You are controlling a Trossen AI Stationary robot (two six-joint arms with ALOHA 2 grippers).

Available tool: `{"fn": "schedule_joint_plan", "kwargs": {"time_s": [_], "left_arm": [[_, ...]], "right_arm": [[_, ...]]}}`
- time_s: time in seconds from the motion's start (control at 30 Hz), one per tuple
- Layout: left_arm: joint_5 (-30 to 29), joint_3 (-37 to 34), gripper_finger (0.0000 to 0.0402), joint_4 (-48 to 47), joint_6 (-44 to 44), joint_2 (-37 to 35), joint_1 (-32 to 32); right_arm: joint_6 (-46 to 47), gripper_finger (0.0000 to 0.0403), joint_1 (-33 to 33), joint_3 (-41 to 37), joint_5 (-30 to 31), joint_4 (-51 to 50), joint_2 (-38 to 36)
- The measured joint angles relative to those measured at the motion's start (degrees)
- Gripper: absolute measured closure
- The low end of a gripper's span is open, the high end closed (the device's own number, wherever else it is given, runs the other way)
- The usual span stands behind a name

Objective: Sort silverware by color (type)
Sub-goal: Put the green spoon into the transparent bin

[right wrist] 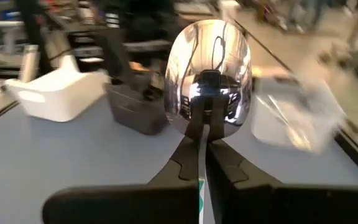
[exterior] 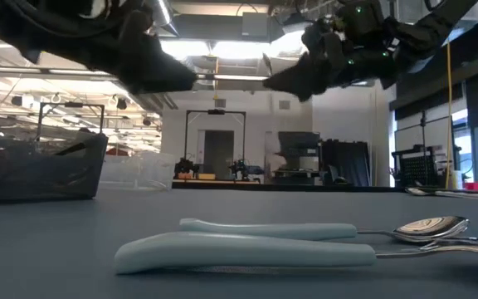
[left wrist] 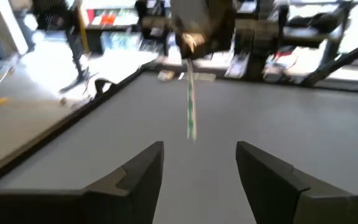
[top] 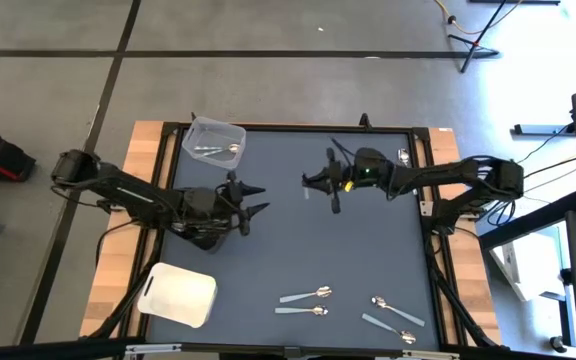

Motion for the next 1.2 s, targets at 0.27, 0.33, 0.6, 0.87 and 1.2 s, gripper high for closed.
{"fn": "schedule_joint_plan", "kwargs": {"time_s": [0.27, 0.33, 0.6, 0.87, 1.2], "left_arm": [[12.5, 4.05, 0.0205, 6.97, 4.06, 7.09, 4.34], [14.46, 4.61, 0.0205, 6.8, 4.66, 8.07, 4.25], [15.41, 7.95, 0.0205, 6.94, 5.24, 12.48, 3.67], [16.04, 11.03, 0.0205, 6.78, 7.05, 15.48, 2.11], [15.35, 11.65, 0.029, 4.67, 6.61, 15.42, 1.92]], "right_arm": [[-3.38, 0.04, 5.42, 3.95, -0.35, 6.06, 3.06], [-3.39, 0.04, 6.52, 4.15, -0.3, 6.48, 3.08], [-4.95, 0.04, 10.53, 4.17, 2.75, 11.92, 6.37], [-4.87, 0.04, 10.79, 5.56, 3.1, 15.05, 10.28], [-4.88, 0.04, 11.91, 8.54, 2.82, 14.41, 13.67]]}}
